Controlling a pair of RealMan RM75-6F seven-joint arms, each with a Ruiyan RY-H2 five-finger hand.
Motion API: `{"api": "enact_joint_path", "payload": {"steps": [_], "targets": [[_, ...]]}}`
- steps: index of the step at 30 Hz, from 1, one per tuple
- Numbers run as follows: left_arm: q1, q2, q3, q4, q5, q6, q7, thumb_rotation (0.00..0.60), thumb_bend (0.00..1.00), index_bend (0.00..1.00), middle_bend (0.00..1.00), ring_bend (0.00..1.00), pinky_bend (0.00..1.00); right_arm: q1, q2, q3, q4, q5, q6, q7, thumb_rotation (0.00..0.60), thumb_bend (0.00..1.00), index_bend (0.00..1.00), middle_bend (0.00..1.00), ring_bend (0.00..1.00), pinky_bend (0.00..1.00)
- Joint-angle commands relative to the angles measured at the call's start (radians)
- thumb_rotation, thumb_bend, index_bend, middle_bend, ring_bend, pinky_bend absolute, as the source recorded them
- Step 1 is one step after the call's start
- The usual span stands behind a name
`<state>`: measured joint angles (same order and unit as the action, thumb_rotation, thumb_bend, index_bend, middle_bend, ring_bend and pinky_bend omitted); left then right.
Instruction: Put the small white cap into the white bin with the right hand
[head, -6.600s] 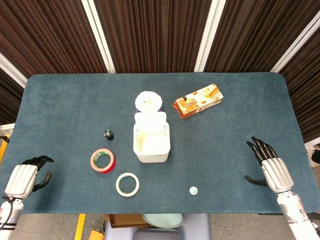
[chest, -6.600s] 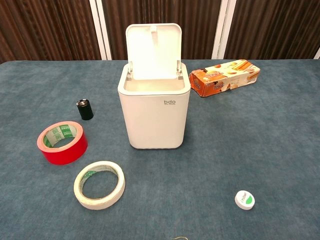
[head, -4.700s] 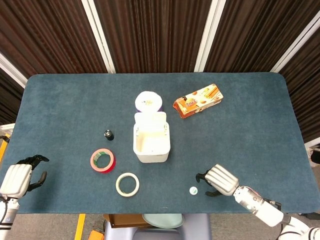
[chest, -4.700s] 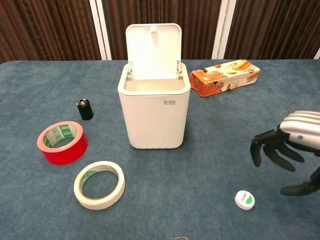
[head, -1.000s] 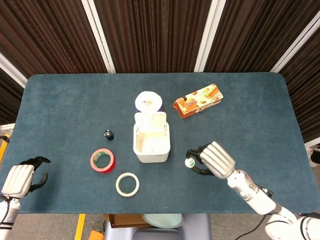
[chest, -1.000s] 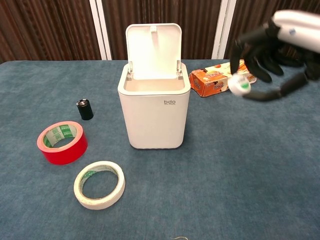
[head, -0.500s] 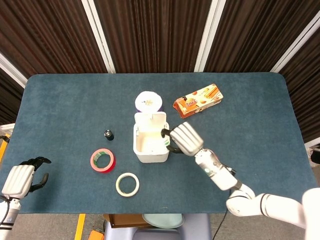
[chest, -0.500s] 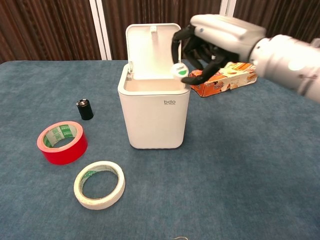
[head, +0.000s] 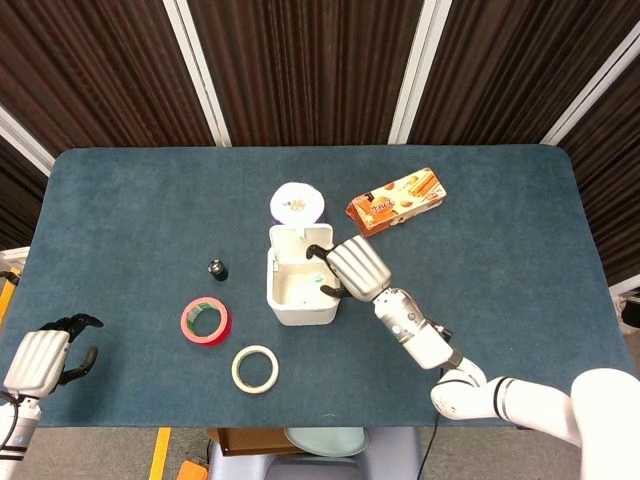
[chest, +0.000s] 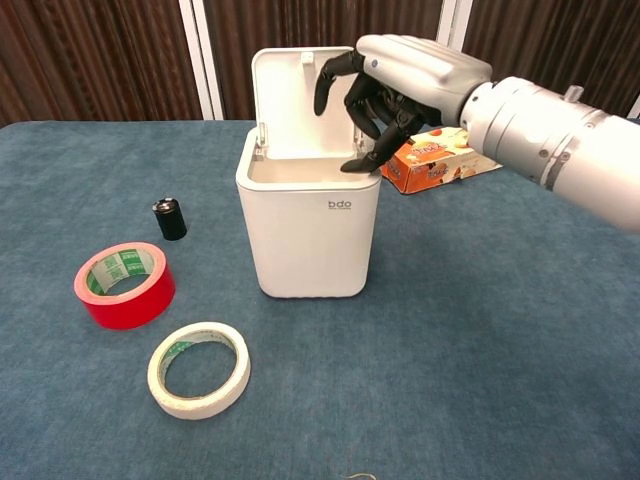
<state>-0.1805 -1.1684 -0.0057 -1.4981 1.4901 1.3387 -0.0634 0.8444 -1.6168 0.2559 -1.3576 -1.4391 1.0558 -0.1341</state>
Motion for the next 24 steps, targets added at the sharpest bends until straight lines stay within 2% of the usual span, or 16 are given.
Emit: {"api": "enact_joint_path", "payload": {"steps": [1,6,9,14,19,24], "targets": [[-0.001,-0.001,0.001,0.0,0.001,-0.001,0.002,0.6,0.45,0.35,0.33,0.35,0.43,-0.012,0.025,-0.01,-0.033,-0.009,0.015,0.009,0.6,0.09,0.38,0.86,0.84,1.0],[-0.002,-0.002,0.001,0.001,-0.001,-0.004,0.004,0.6,0.45,0.35,0.33,0.35,0.43,-0.051,0.08,-0.023,-0.115,-0.043,0.083,0.029,0.6,0.09,0.31,0.86,0.84,1.0],[-0.001,-0.001,0.001,0.0,0.0,-0.002,0.003,0.6,0.45,0.35,0.33,0.35,0.43,-0.107,0.13,-0.046,-0.18,-0.094,0.177,0.046,0.6,0.09,0.37,0.86,0.84,1.0],[0.001,-0.001,0.001,-0.001,0.0,0.002,0.005,0.6,0.45,0.35,0.33,0.35,0.43,-0.264,0.22,-0.129,-0.248,-0.197,0.401,0.049,0.6,0.09,0.41,0.86,0.8,0.99],[0.001,-0.004,0.002,-0.005,0.0,0.003,0.024,0.6,0.45,0.35,0.33,0.35,0.43,-0.434,0.259,-0.216,-0.152,-0.264,0.608,0.017,0.6,0.09,0.51,0.82,0.71,0.9],[0.001,-0.009,0.005,-0.011,0.006,0.006,0.055,0.6,0.45,0.36,0.33,0.35,0.43,-0.552,0.232,-0.245,0.012,-0.242,0.718,0.045,0.6,0.09,0.53,0.62,0.53,0.7]]}}
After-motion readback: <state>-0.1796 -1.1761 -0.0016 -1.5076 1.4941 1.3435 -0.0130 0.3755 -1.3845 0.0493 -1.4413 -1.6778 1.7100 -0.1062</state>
